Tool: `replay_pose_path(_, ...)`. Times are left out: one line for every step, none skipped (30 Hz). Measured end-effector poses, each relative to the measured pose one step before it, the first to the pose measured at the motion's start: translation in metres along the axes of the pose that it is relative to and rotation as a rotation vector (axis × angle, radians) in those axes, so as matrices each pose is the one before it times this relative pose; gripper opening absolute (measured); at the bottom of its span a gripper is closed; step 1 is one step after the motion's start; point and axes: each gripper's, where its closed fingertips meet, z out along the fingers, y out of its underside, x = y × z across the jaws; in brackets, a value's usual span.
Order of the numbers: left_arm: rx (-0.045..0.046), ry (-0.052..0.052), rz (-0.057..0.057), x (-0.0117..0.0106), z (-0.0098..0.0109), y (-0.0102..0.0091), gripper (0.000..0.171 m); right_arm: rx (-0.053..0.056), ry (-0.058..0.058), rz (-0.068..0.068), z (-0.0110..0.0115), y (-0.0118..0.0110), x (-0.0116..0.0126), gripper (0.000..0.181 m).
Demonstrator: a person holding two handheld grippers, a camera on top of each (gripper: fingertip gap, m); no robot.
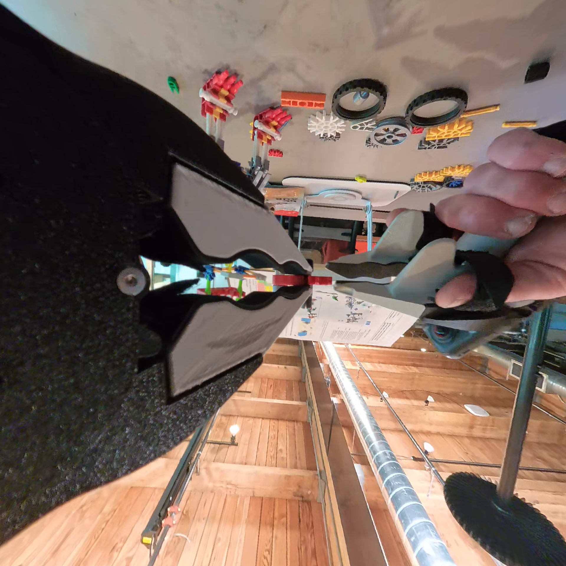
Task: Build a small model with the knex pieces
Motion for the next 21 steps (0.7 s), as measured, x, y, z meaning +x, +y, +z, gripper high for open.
replay_pose_path(-0.00897, 0.0235, -0.0162, 0.00289, 0.00267, 0.00192, 0.017, 0.0096, -0.0038, -0.0155, -0.00043, -0.00182, -0.00005, 0.005)
replay_pose_path(0.00171, 0.023, -0.015, 0.00258, 0.00187, -0.00029, 0.017, 0.0105, -0.0021, -0.0164, -0.00073, -0.00182, 0.00006, 0.005)
replay_pose_path(0.0005, 0.0127, -0.0151, 0.00093, 0.00144, -0.00029, 0.017, 0.0057, -0.0001, -0.016, -0.00052, -0.00095, 0.00045, 0.005)
replay_pose_path(-0.00957, 0.0174, -0.0086, 0.00178, 0.00179, 0.00121, 0.015, 0.0045, -0.0005, -0.0142, -0.0007, -0.00051, 0.00043, 0.005)
replay_pose_path(-0.00701, 0.009, 0.0014, 0.00122, 0.00191, 0.00108, 0.013, 0.0067, -0.0029, -0.0108, -0.00083, -0.00041, 0.00009, 0.005)
replay_pose_path(-0.00092, 0.0084, -0.0007, 0.00148, 0.00161, 0.00002, 0.01, 0.0012, -0.0023, -0.0095, -0.00074, 0.00065, -0.0001, 0.005)
replay_pose_path(-0.00528, 0.0027, -0.0009, 0.00081, 0.00128, 0.00023, 0.009, 0.0043, -0.0007, -0.0104, -0.00087, 0.00035, -0.00037, 0.005)
replay_pose_path(-0.00744, -0.0071, 0.0152, -0.00042, 0.00085, 0.00016, 0.008, -0.0008, -0.0036, -0.0078, -0.00068, 0.00113, -0.00058, 0.005)
replay_pose_path(-0.00383, -0.0081, 0.0152, -0.00033, 0.00117, -0.00009, 0.008, 0.0009, 0.0003, -0.0046, -0.00062, 0.00077, 0.00007, 0.005)
replay_pose_path(0.00587, 0.0045, 0.0026, 0.00111, 0.00142, -0.00123, 0.007, 0.0028, 0.0021, -0.0003, -0.00068, 0.00048, 0.00095, 0.005)
replay_pose_path(0.00818, 0.0012, 0.0075, 0.00029, 0.00122, -0.00136, 0.007, -0.0019, -0.0033, 0.0075, -0.00024, 0.00111, 0.00086, 0.005)
replay_pose_path(0.01038, -0.0008, 0.0177, 0.00048, 0.00103, -0.00178, 0.006, -0.0021, -0.0005, 0.0109, -0.00027, 0.00117, 0.00164, 0.006)
replay_pose_path(0.01528, 0.0067, 0.0121, 0.00206, 0.00068, -0.0032, 0.005, -0.0055, 0.0025, 0.0109, -0.00009, 0.00141, 0.0024, 0.008)
replay_pose_path(0.02232, -0.0022, 0.0137, 0.00171, 0.00102, -0.00481, 0.003, -0.0117, 0.0012, 0.016, 0.0003, 0.00244, 0.00241, 0.009)
replay_pose_path(0.01289, -0.0073, 0.0249, 0.00165, 0.00166, -0.00422, 0.003, -0.0058, -0.0057, 0.0213, 0.00026, 0.00156, 0.0018, 0.01)
replay_pose_path(0.01323, -0.0055, 0.0263, 0.00185, 0.00168, -0.00478, 0.003, -0.0047, -0.0017, 0.0267, 0.00017, 0.00131, 0.00282, 0.01)
replay_pose_path(0.0166, -0.0007, 0.0143, 0.00184, 0.00172, -0.00548, 0.003, -0.0003, 0.001, 0.0315, -0.00012, 0.00073, 0.00369, 0.011)
replay_pose_path(0.01596, -0.0079, 0.0134, 0.00048, 0.00156, -0.0053, 0.003, -0.0012, -0.0012, 0.0291, -0.0002, 0.00136, 0.00359, 0.011)
replay_pose_path(0.01543, -0.0102, 0.0163, -0.00047, 0.00104, -0.00569, 0.003, -0.0089, 0.0045, 0.0255, -0.00023, 0.00268, 0.00441, 0.013)
replay_pose_path(0.01527, -0.0086, 0.012, -0.00096, 0.00065, -0.00615, 0.003, -0.0087, 0.0097, 0.0319, -0.00035, 0.00308, 0.0054, 0.02)
replay_pose_path(0.01886, 0.0009, 0.0118, 0.00019, 0.00065, -0.00692, 0.003, -0.0035, 0.0037, 0.0415, -0.00068, 0.00229, 0.00457, 0.021)
